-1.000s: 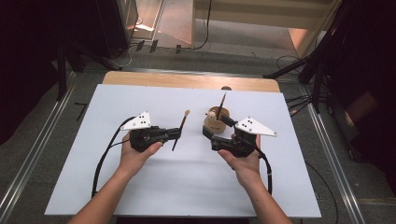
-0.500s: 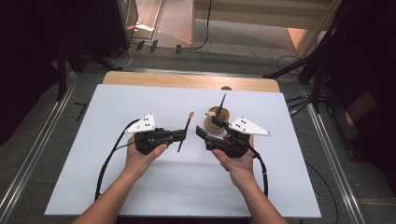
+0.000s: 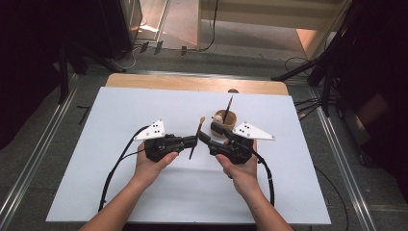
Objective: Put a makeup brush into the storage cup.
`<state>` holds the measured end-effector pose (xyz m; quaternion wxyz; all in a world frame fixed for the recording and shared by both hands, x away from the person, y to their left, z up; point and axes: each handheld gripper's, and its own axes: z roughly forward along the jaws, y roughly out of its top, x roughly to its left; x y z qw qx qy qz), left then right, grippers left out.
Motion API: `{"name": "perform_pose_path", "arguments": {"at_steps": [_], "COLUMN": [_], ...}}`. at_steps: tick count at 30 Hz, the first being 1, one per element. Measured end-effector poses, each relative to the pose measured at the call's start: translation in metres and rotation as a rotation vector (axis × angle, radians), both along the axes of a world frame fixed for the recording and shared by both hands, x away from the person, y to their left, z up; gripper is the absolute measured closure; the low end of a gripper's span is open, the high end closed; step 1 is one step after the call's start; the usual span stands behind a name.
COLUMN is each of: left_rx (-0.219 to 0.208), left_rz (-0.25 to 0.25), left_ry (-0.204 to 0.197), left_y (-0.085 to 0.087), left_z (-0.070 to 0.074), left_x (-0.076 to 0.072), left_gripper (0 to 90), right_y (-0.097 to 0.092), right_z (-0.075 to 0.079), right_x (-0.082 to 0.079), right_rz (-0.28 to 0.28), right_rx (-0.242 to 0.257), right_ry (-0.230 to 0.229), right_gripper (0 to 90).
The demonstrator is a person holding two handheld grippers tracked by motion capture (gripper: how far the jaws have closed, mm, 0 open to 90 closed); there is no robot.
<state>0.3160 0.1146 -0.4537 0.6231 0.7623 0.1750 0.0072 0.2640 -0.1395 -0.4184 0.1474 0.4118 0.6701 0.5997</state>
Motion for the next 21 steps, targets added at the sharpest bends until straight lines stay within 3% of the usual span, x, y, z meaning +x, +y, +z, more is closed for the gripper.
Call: {"name": "perform_pose_path", "arguments": {"at_steps": [21], "left_rx": [-0.022], "left_rz": [-0.004], "left_ry": [-0.010], "left_y": [-0.0080], "left_z": [-0.0040], "left_x": [-0.0054], "left_gripper": [85.1], "right_y": [0.0069], "right_z": [-0.0066], "right_x": [0.0021], "right_rz": [0.028], "right_rx": [0.027], "right_ry": [0.043], "right_gripper": [70.5]}}
